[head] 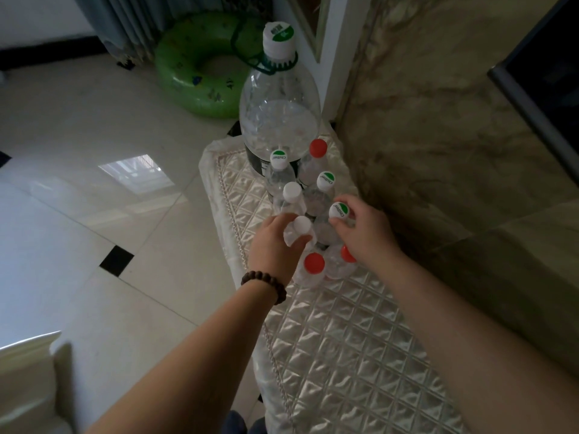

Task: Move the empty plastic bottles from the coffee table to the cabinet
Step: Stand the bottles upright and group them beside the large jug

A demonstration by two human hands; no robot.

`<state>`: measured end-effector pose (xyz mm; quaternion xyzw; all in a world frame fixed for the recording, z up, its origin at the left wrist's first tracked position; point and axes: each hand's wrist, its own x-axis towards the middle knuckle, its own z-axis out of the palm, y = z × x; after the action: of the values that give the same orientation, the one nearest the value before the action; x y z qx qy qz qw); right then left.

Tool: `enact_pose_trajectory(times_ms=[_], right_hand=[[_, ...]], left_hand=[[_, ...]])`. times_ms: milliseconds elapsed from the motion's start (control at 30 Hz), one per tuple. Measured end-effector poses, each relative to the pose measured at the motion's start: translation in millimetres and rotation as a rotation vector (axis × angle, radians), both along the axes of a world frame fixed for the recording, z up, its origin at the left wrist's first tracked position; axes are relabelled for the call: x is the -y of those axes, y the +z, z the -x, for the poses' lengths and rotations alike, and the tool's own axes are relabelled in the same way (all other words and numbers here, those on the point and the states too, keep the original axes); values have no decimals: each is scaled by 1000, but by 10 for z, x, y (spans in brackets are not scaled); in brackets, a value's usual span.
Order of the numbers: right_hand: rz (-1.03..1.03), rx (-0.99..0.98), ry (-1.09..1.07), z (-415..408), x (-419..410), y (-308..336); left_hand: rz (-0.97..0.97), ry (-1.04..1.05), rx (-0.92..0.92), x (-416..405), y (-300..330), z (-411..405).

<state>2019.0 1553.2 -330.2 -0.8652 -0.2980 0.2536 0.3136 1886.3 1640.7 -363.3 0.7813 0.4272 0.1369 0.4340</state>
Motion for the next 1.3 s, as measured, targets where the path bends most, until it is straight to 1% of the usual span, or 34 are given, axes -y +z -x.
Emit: enact_pose_trajectory(times_ms=[133,333,400,500,567,600,667,733,767,967,1300], right_hand=[[-3,-1,7,21,-7,-22],[-7,-84,-26,16,33,-9],[-23,-76,-58,20,101,45],[-48,-54,-82,89,269,84],[-34,-61,-81,162,386,53],[-9,-60,-71,196,435,23],[39,-65,-54,256,500,-18],[47,-66,-45,294,520,-45],[45,-56,-41,302,522,-64],[58,-24,-23,345,483,-70],[64,-34,-15,369,490,-64]], left_hand=[[-29,17,-1,9,8,33],[-24,-19,-24,-21,56,38],[-57,-1,-1,-13,112,85],[-155,29,84,66,194,206],[-175,-4,104,156,194,288],[-174,-45,84,207,175,323],[-187,-156,-17,299,104,353],[-175,-212,-117,359,45,340],[-163,-202,-131,373,25,327],[-161,-148,-79,392,17,283],[-70,-88,6,436,-35,322]])
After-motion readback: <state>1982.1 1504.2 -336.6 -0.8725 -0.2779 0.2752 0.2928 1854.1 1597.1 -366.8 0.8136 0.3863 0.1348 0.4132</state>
